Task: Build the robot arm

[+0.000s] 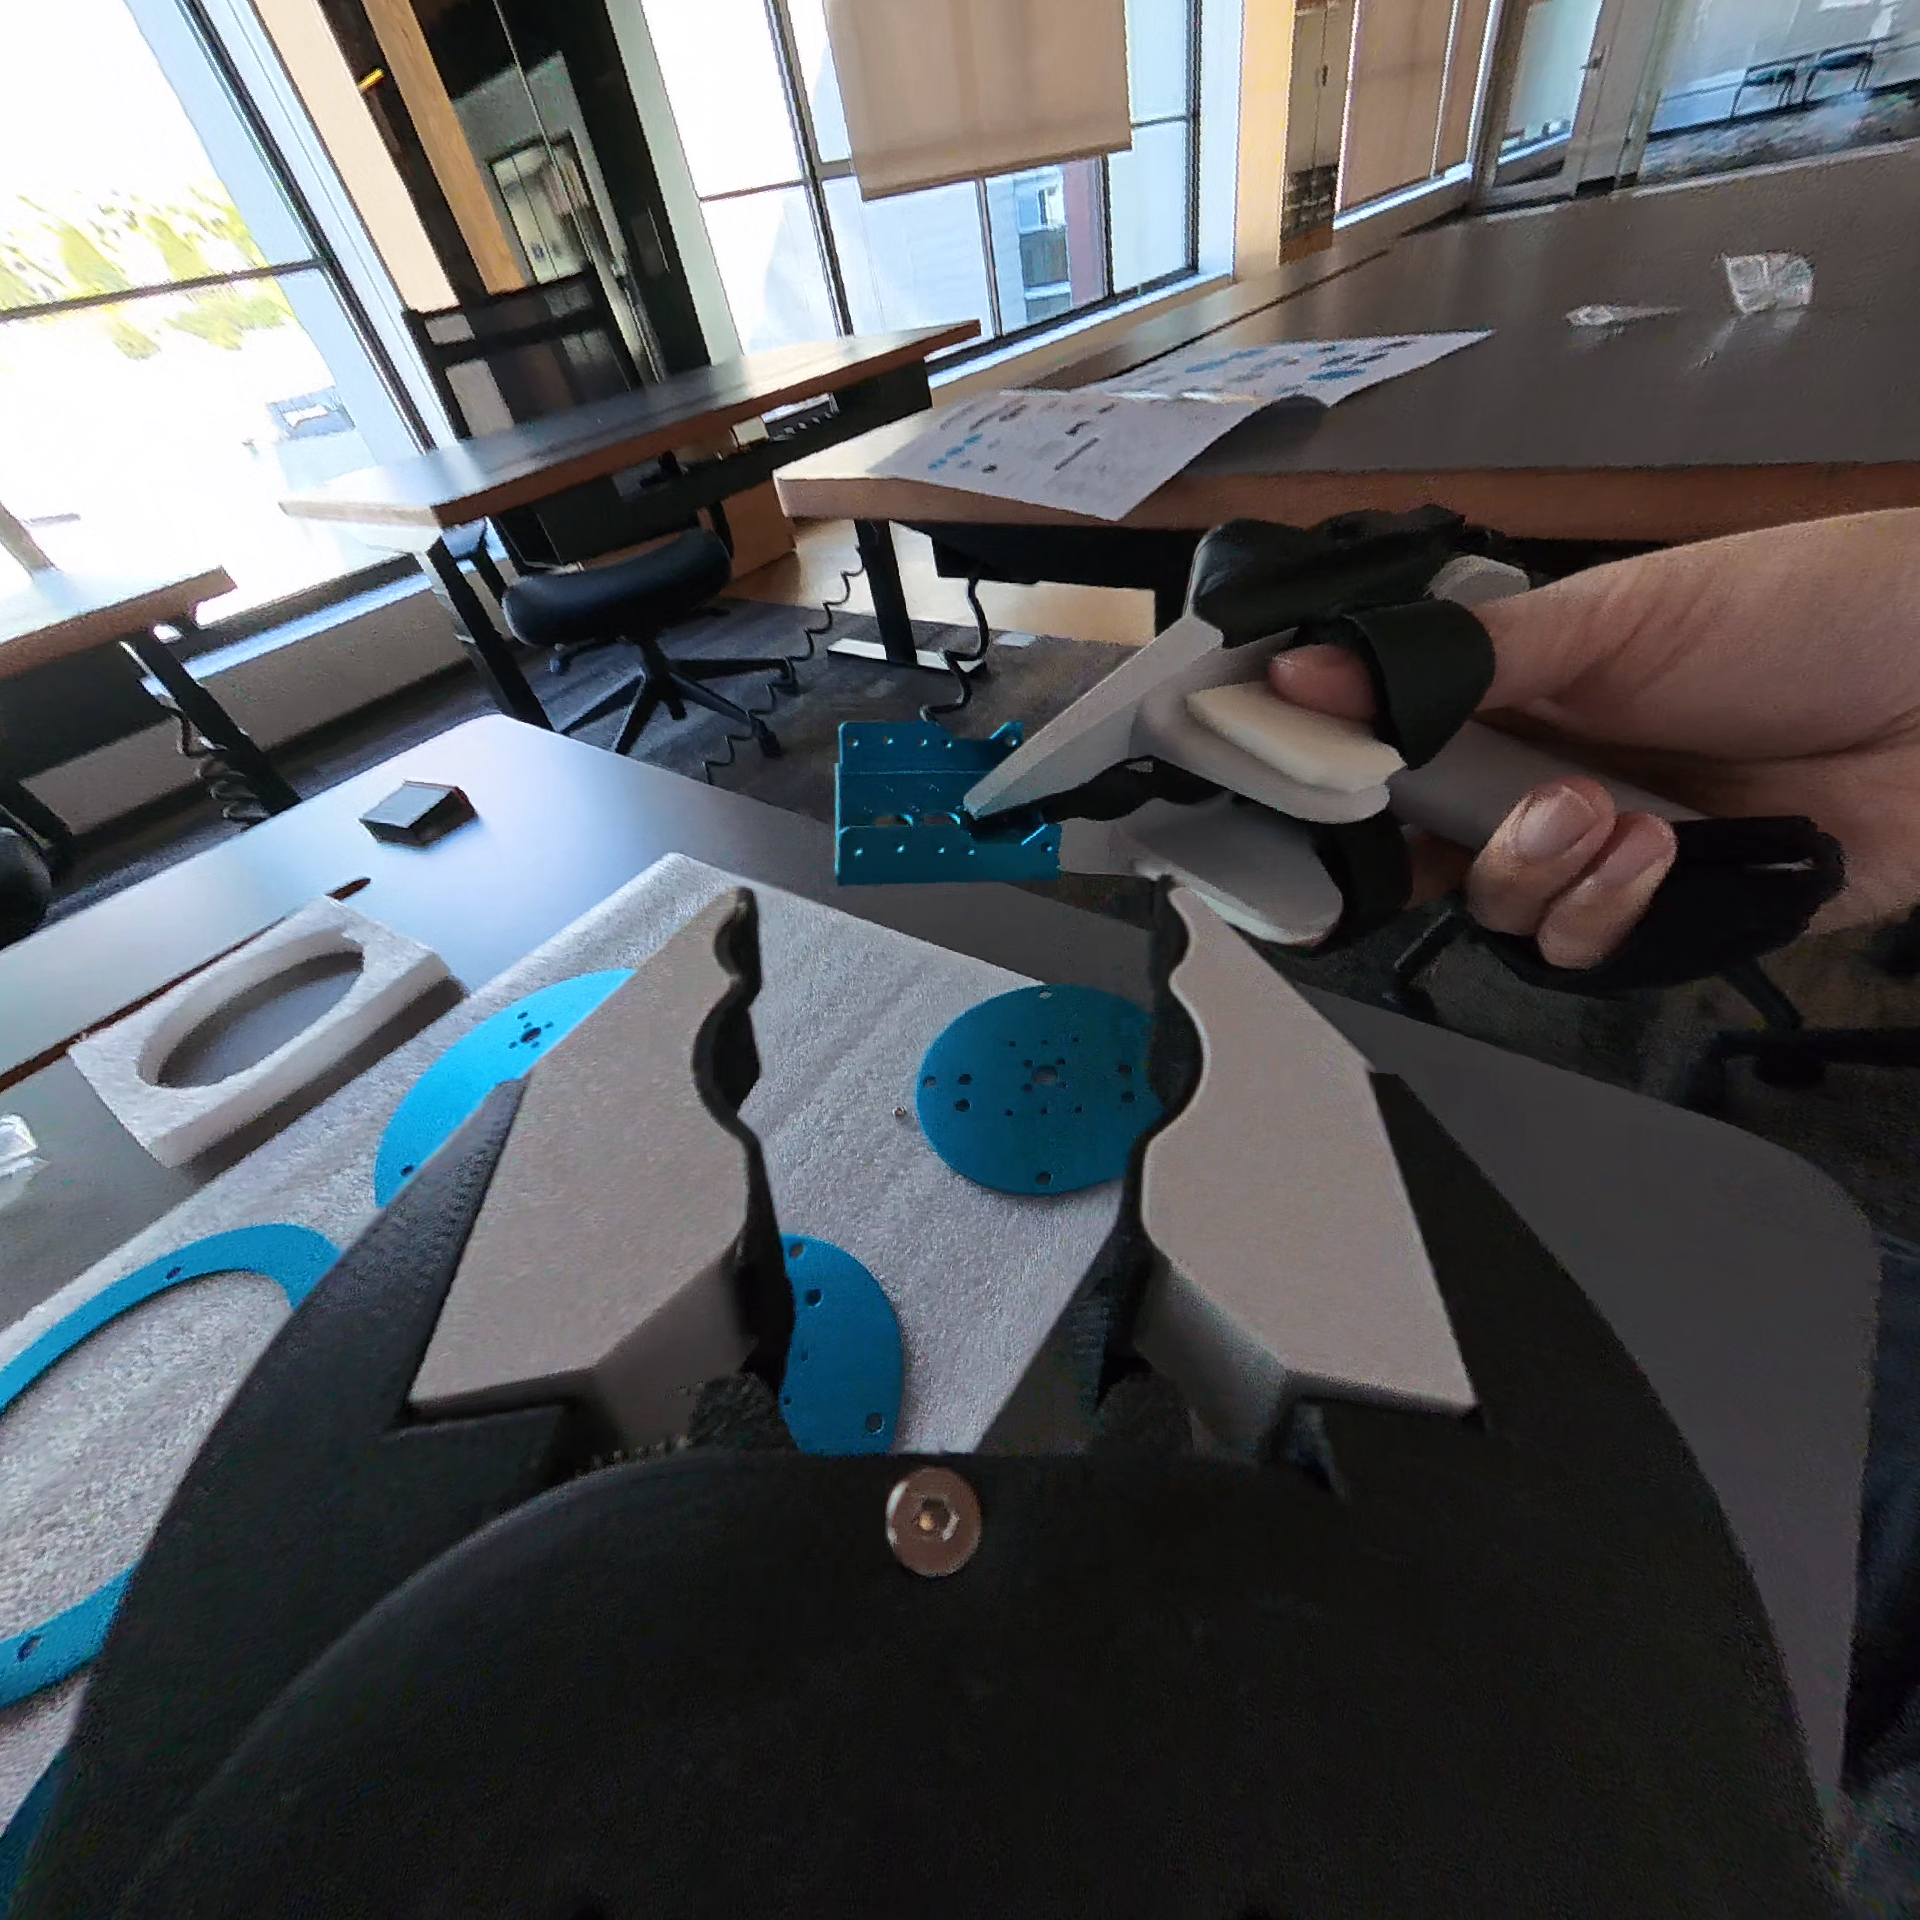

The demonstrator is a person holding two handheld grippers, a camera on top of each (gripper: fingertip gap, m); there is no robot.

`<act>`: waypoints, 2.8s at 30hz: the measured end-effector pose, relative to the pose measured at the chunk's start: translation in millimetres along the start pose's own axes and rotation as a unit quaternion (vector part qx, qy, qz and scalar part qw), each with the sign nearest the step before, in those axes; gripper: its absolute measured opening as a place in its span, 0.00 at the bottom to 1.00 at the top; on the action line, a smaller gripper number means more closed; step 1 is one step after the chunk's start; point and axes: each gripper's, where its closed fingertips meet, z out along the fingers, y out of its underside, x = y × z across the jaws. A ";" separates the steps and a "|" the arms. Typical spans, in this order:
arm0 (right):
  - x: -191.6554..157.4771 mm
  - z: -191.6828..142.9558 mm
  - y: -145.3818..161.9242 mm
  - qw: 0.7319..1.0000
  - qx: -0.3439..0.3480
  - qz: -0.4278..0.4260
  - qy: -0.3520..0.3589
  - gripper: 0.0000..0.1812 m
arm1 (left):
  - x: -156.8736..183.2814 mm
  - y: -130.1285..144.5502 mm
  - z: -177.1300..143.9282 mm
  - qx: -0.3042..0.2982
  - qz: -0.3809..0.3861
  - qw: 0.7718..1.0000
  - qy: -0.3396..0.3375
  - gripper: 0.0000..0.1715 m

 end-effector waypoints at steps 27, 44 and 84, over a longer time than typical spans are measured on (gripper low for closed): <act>82.9 -59.3 -11.2 0.987 -0.058 -0.009 0.151 0.01 | 1.1 95.2 16.1 -0.370 -0.374 0.830 0.184 0.17; 85.6 -58.2 -17.5 0.987 -0.063 -0.010 0.145 0.01 | 3.5 96.1 22.4 -0.394 -0.436 0.781 0.211 0.13; 93.9 7.3 -43.0 0.965 -0.161 -0.067 0.195 0.10 | -44.3 95.2 56.4 -0.292 -0.041 0.954 0.053 0.24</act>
